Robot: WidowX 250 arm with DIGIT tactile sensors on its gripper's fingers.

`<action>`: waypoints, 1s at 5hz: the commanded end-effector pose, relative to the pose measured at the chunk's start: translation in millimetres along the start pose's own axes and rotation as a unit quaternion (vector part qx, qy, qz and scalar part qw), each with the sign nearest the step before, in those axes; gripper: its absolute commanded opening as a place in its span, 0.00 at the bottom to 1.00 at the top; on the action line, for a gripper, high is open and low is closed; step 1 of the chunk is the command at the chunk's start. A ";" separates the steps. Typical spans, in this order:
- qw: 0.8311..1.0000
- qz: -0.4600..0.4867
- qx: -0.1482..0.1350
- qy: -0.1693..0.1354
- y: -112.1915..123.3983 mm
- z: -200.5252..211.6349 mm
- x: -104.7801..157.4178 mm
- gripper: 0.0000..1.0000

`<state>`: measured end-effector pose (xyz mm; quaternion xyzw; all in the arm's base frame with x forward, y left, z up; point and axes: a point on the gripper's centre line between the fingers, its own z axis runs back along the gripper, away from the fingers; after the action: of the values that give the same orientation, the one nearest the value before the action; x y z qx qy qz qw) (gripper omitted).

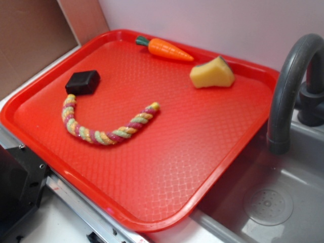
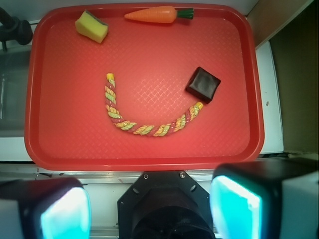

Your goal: Grab the green sponge.

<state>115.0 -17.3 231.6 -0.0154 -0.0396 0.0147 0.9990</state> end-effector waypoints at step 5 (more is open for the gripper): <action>0.937 -0.310 -0.049 -0.155 -3.3 -128.9 173.6 1.00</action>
<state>289.5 -9.3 99.5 -0.0609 -0.1713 -0.2782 0.9432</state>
